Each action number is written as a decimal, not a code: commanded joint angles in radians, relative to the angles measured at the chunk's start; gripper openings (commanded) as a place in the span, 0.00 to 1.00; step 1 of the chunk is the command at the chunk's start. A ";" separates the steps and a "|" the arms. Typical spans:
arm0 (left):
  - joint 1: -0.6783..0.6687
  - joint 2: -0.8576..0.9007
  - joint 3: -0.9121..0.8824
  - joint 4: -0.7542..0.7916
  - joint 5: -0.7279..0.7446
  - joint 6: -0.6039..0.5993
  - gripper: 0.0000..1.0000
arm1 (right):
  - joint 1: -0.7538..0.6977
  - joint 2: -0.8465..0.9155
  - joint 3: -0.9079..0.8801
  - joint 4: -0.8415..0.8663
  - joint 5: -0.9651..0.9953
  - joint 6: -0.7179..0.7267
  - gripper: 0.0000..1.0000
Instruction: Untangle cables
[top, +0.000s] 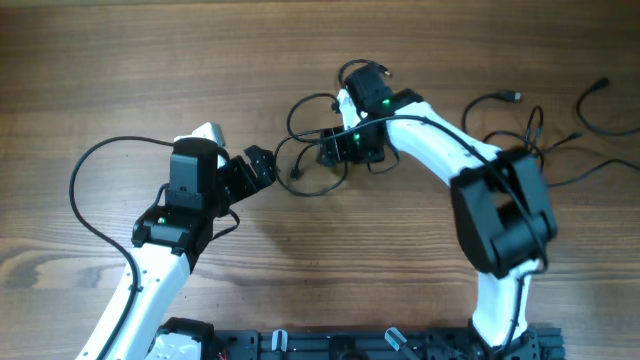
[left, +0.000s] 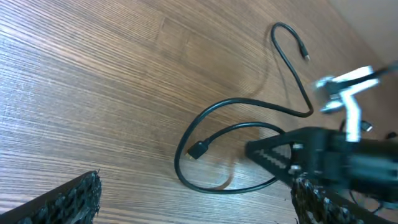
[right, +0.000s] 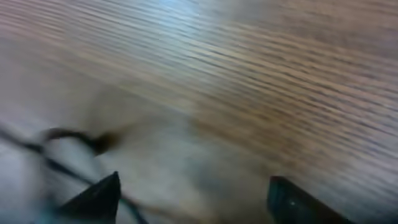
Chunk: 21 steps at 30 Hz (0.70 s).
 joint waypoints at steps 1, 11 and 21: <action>0.004 -0.002 -0.001 -0.001 -0.003 0.023 1.00 | -0.023 0.014 0.000 -0.003 0.034 -0.003 0.04; 0.004 -0.002 -0.001 -0.001 -0.003 0.023 1.00 | -0.286 -0.213 0.075 -0.114 0.099 -0.025 0.04; 0.004 -0.002 -0.001 -0.001 -0.003 0.023 1.00 | -0.393 -0.207 0.026 -0.188 0.400 -0.026 0.08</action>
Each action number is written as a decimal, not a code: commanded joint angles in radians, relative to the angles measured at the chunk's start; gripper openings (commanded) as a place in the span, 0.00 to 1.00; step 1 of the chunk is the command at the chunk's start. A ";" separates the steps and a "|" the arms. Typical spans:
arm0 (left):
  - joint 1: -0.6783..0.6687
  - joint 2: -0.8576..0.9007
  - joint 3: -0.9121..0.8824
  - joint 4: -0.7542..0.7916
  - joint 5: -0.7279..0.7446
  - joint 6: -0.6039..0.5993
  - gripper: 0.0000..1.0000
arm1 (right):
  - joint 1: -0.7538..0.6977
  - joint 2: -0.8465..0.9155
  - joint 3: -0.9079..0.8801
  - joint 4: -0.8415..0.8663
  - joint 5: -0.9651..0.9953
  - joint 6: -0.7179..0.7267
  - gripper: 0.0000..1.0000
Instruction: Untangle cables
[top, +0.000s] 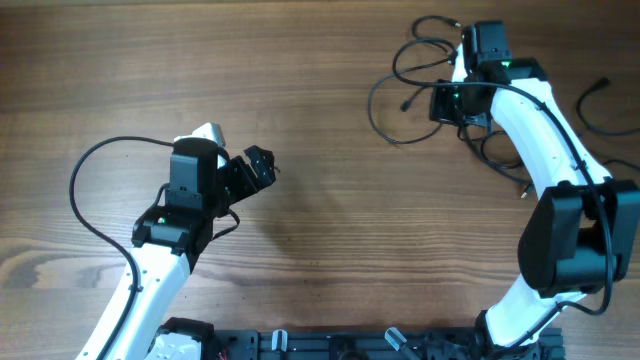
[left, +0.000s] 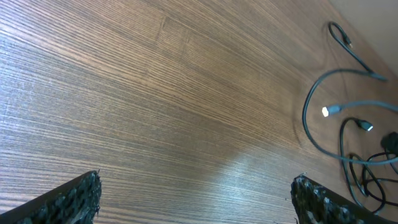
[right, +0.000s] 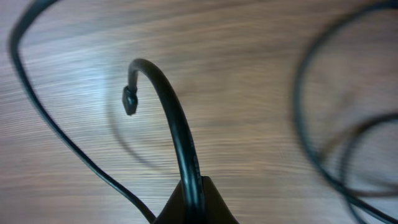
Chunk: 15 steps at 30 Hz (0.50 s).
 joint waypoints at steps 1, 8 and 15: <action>0.004 -0.002 -0.001 0.002 -0.003 0.023 1.00 | -0.012 0.008 -0.016 -0.010 0.093 -0.018 0.16; 0.004 -0.002 -0.001 0.002 -0.003 0.023 1.00 | -0.013 0.010 -0.016 0.007 0.093 -0.019 1.00; 0.004 -0.002 -0.001 0.002 -0.003 0.023 1.00 | -0.013 0.010 -0.016 0.033 0.093 -0.019 1.00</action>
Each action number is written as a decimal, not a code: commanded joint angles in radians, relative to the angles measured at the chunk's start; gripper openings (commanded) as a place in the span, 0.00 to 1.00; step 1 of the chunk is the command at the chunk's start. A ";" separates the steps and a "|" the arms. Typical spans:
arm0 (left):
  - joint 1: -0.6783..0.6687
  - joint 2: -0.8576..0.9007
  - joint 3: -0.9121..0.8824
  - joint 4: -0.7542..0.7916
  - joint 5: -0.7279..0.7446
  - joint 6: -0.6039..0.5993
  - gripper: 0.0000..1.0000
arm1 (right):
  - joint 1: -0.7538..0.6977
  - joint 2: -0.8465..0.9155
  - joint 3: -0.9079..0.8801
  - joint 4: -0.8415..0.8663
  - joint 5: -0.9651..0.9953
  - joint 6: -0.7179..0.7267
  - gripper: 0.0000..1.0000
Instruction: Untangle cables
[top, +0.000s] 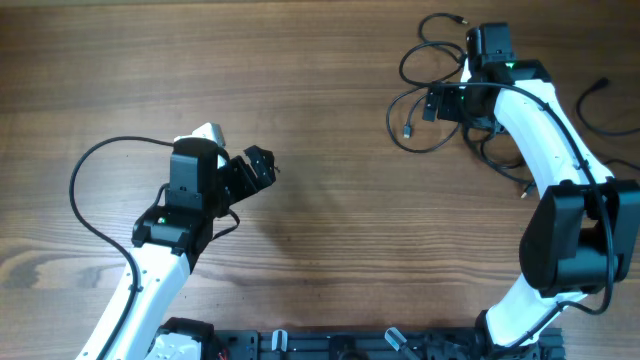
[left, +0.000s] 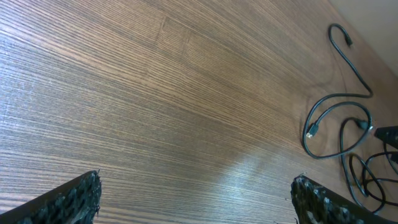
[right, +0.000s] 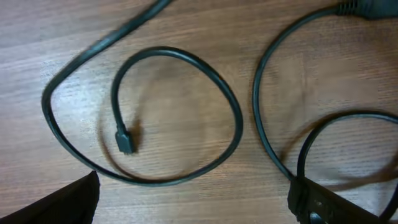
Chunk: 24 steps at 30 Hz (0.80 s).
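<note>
A black cable lies in a loose loop on the wooden table, its plug (top: 408, 131) at the loop's left end. The right wrist view has the same plug (right: 125, 140) flat on the wood inside the loop. My right gripper (top: 432, 104) (right: 199, 202) stands open just over this loop, nothing between its fingers. More black cable (top: 500, 152) lies piled under the right arm. My left gripper (top: 262, 165) (left: 196, 199) hangs open over bare wood at the table's left, far from the cables (left: 323, 115), which show small at its view's right edge.
Further black cables (top: 592, 100) trail along the far right edge of the table. A thin black lead (top: 80, 190) arcs out beside the left arm. Bare wood (top: 330, 230) stretches between the two arms.
My right gripper was shut on a black cable and is now open, with the cable lying in a loop on the table below it. The left arm has not moved.
At first my right gripper was at the table's middle, at a cable tangle close to the left gripper. Then it was at the far right, shut on a cable, with the cables there too. Now it is open and the cable rests on the wood.
</note>
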 joint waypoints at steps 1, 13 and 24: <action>0.004 -0.002 -0.001 0.002 -0.003 0.023 1.00 | -0.002 0.010 -0.011 0.035 0.025 -0.005 1.00; 0.004 -0.002 -0.001 0.002 -0.003 0.023 1.00 | -0.002 0.010 -0.011 0.155 0.025 -0.005 1.00; 0.004 -0.002 -0.001 0.002 -0.003 0.023 1.00 | -0.002 0.010 -0.011 0.155 0.025 -0.005 1.00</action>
